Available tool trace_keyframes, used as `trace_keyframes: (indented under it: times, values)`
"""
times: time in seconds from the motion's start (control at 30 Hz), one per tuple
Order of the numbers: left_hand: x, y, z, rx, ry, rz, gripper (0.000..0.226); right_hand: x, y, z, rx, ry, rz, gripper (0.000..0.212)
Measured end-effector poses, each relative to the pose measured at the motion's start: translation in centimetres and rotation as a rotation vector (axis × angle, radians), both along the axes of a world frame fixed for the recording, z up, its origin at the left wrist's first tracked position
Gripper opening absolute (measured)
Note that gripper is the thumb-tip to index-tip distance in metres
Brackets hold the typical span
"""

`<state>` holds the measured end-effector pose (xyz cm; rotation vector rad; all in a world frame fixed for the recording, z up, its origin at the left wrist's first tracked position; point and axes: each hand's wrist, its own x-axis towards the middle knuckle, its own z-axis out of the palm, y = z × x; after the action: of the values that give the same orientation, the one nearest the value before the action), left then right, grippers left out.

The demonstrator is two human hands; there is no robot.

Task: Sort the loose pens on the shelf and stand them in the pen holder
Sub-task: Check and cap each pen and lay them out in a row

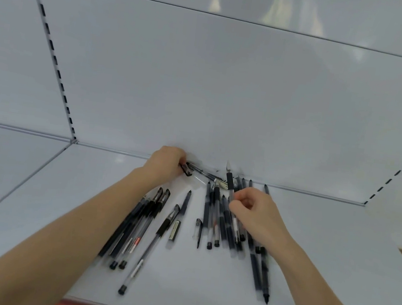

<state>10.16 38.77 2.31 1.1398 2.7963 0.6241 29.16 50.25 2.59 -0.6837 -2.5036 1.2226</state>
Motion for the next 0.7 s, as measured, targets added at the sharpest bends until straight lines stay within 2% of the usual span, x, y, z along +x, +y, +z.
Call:
trace_keyframes:
  times: [0.17, 0.3, 0.37, 0.53, 0.6, 0.7]
  values:
    - [0.5, -0.3, 0.7, 0.123, -0.011, -0.005, 0.031, 0.1, 0.0, 0.1, -0.034, 0.023, -0.007, 0.008]
    - [1.8, -0.9, 2.2, 0.387, -0.102, 0.008, 0.030, 0.6, -0.8, 1.1, -0.101, 0.112, 0.006, 0.009]
    - [3.1, -1.3, 3.1, 0.560, -0.267, 0.003, 0.023, 1.0, -1.3, 1.8, -0.141, 0.152, 0.032, 0.010]
    - [6.4, -2.8, 5.5, 0.962, -0.900, 0.002, 0.010, 2.2, -3.1, 3.7, -0.147, 0.237, 0.096, 0.016]
    - [7.0, -3.3, 6.1, 1.056, -1.021, 0.023, 0.006, 2.8, -3.9, 4.2, -0.149, 0.289, 0.116, 0.018]
    - [7.7, -4.0, 6.3, 1.127, -1.041, 0.050, 0.006, 3.6, -5.0, 4.6, -0.181, 0.362, 0.132, 0.019]
